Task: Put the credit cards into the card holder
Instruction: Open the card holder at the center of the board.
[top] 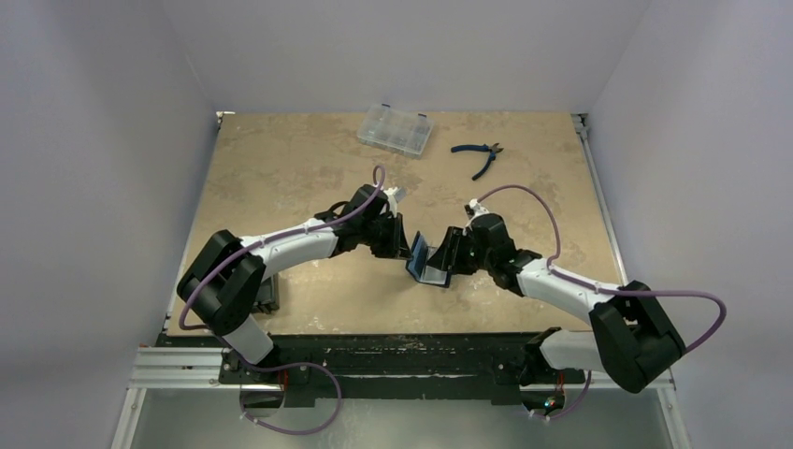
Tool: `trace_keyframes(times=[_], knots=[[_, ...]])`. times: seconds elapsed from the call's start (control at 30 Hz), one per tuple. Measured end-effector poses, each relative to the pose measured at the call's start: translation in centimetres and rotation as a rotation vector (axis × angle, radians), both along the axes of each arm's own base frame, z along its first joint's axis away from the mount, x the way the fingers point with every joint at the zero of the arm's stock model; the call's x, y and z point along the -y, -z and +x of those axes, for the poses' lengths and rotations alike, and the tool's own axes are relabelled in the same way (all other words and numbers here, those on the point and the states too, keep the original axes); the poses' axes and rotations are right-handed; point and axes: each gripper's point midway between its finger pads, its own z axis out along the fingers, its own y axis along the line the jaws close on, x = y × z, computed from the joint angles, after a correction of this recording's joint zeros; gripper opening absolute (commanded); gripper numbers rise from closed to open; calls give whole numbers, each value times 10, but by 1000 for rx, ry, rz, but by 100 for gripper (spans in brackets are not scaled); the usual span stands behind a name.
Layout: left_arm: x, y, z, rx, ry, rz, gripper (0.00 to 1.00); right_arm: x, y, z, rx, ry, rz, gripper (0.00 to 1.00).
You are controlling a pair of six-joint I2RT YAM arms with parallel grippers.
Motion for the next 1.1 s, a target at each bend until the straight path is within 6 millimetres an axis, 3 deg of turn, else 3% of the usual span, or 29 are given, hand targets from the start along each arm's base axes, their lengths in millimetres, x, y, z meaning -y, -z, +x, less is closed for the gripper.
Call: trace_keyframes(times=[0.1,0.23,0.3,0.47,0.53,0.73,0.83,1.0,1.1], knots=[[-1,-1,0,4,-3,1,0,11,8,-1,-11,33,-53,51],[-2,-3,-1,7,2,5,0,40,27,-8,-53,95,-222,60],[-2,-3,-1,9,5,6,0,46,19,-10,-40,96,-265,64],[-3,-3,-1,10,7,7,0,19,-37,3,98,40,-128,74],[-3,-3,-1,11,7,7,0,4,-49,8,123,0,-65,75],[-3,-4,-2,11,7,7,0,-28,-29,11,52,-87,23,75],[-4,-3,-2,10,5,13,0,-33,-20,11,28,-101,32,74],[-5,-3,-2,9,3,16,0,-37,-24,13,38,-108,57,61],[-5,-3,-2,9,3,16,0,-38,-24,12,42,-107,65,59]])
